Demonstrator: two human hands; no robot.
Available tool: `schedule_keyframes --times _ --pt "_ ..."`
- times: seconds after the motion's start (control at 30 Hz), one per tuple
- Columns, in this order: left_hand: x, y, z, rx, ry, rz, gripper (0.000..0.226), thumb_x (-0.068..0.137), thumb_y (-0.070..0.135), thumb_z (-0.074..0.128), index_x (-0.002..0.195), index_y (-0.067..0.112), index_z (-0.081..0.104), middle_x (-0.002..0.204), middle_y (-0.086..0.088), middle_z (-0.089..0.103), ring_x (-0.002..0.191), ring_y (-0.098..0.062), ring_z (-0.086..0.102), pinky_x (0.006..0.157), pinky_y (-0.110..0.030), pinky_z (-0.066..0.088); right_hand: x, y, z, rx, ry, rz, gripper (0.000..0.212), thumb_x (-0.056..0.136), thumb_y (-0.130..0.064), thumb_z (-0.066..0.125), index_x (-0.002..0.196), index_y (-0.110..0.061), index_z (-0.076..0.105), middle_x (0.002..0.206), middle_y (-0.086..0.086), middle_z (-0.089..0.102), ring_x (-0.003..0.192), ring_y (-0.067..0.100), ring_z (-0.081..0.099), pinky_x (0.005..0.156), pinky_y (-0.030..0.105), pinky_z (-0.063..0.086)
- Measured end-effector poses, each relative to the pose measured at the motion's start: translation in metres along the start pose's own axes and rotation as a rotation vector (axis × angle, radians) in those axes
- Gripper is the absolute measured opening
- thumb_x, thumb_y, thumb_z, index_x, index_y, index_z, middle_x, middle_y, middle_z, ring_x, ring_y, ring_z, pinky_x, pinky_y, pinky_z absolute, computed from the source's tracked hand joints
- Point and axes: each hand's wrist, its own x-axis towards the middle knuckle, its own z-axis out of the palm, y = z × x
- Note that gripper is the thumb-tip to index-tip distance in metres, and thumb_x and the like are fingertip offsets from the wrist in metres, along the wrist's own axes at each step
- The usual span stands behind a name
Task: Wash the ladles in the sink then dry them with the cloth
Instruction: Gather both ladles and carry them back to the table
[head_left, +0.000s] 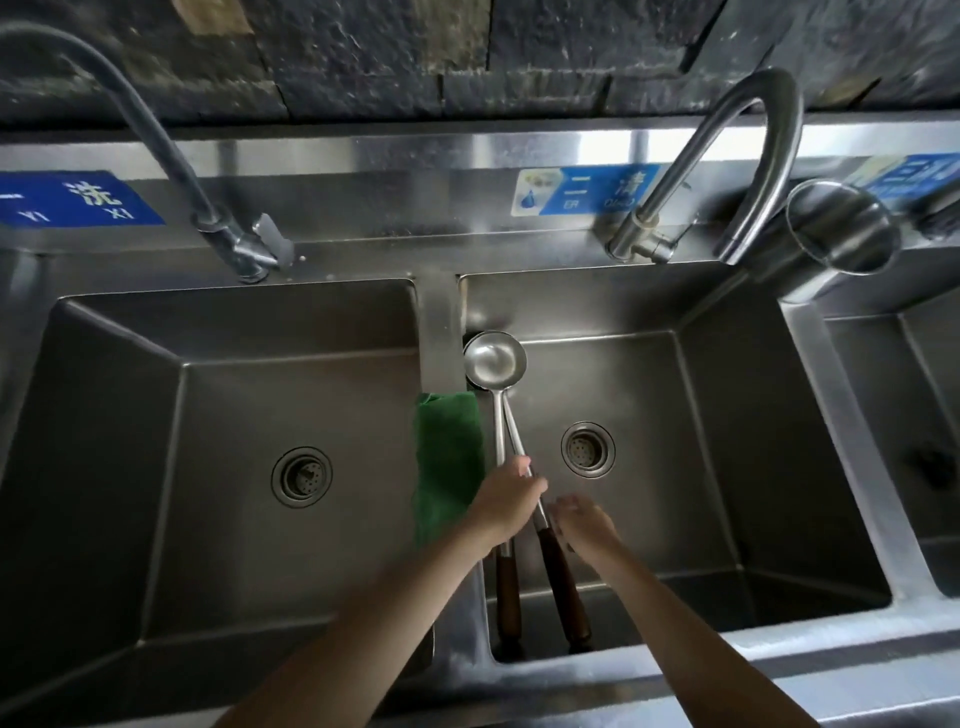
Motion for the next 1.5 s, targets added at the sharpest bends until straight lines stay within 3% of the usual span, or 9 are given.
schedule_keyframes --times 0.1,0.2,0.47,0.67,0.83,0.9,1.1,1.27,1.5 --pt "0.042 0.001 0.015 -0.107 0.040 -0.248 0.043 0.095 0.024 0.049 0.132 0.002 0.047 0.135 -0.014 0.053 0.117 -0.028 0.055 0.091 -0.036 0.043 0.016 0.002 0.003 0.053 -0.157 -0.033 0.030 0.095 -0.035 0.066 0.097 -0.006 0.073 0.079 0.003 0.065 0.074 0.018 0.061 0.071 0.032 0.047" --pt "0.079 -0.007 0.024 -0.076 0.152 -0.415 0.059 0.097 0.026 0.048 0.146 -0.002 0.032 0.147 -0.023 0.042 0.133 -0.037 0.045 0.100 -0.036 0.041 0.032 0.002 0.017 0.082 -0.291 -0.041 0.026 0.087 -0.037 0.076 0.100 -0.015 0.073 0.097 0.004 0.075 0.092 0.021 0.070 0.090 0.039 0.056" --pt "0.141 -0.024 0.032 -0.117 0.312 -0.549 0.063 0.094 0.028 0.054 0.143 -0.004 0.031 0.146 -0.021 0.045 0.129 -0.036 0.051 0.104 -0.039 0.046 0.066 -0.001 0.030 0.511 -0.520 0.263 0.073 0.053 -0.047 0.091 0.113 -0.010 0.074 0.117 0.015 0.075 0.114 0.034 0.069 0.107 0.052 0.051" --pt "0.149 -0.032 0.035 -0.290 0.287 -0.581 0.073 0.080 0.051 0.071 0.131 0.004 0.049 0.128 -0.014 0.060 0.116 -0.036 0.060 0.081 -0.036 0.046 0.074 0.013 0.028 0.652 -0.659 0.231 0.042 0.076 -0.045 0.087 0.092 -0.007 0.080 0.093 0.013 0.073 0.085 0.027 0.072 0.084 0.039 0.061" --pt "0.147 -0.022 0.037 -0.607 0.109 -0.431 0.020 0.093 0.025 0.066 0.089 0.006 0.059 0.072 -0.008 0.068 0.061 -0.023 0.068 0.058 -0.028 0.052 0.066 0.002 0.002 0.597 -0.570 0.160 0.026 0.096 -0.033 0.067 0.087 -0.009 0.071 0.070 0.006 0.067 0.057 0.020 0.065 0.058 0.029 0.056" --pt "0.140 -0.014 0.038 -0.611 0.057 -0.390 0.022 0.097 0.023 0.061 0.084 0.006 0.058 0.064 -0.007 0.064 0.052 -0.020 0.063 0.051 -0.026 0.049 0.059 0.000 -0.005 0.618 -0.573 0.121 0.025 0.096 -0.033 0.065 0.083 -0.012 0.069 0.068 0.004 0.063 0.056 0.019 0.061 0.057 0.030 0.054" --pt "0.113 0.005 0.038 -0.630 -0.029 -0.358 0.030 0.098 0.023 0.061 0.073 0.007 0.058 0.057 -0.007 0.063 0.059 -0.025 0.061 0.071 -0.038 0.053 0.031 0.010 -0.008 0.819 -0.607 0.070 0.025 0.084 -0.035 0.081 0.083 -0.013 0.071 0.073 0.006 0.058 0.057 0.017 0.055 0.058 0.032 0.053" --pt "0.076 0.032 0.035 -0.601 -0.084 -0.349 0.031 0.099 0.028 0.058 0.074 0.011 0.056 0.071 -0.006 0.058 0.049 -0.013 0.061 0.046 -0.020 0.051 -0.009 -0.001 -0.018 0.962 -0.645 -0.001 0.024 0.086 -0.029 0.080 0.093 -0.010 0.067 0.078 0.003 0.058 0.061 0.014 0.054 0.059 0.031 0.051" --pt "0.026 0.047 0.031 -0.569 -0.085 -0.227 0.016 0.098 0.016 0.060 0.086 0.007 0.056 0.072 -0.006 0.059 0.056 -0.019 0.061 0.053 -0.025 0.052 -0.071 -0.007 -0.023 1.026 -0.602 -0.091 0.013 0.097 -0.018 0.066 0.100 -0.008 0.059 0.078 0.001 0.053 0.060 0.010 0.048 0.056 0.028 0.049"
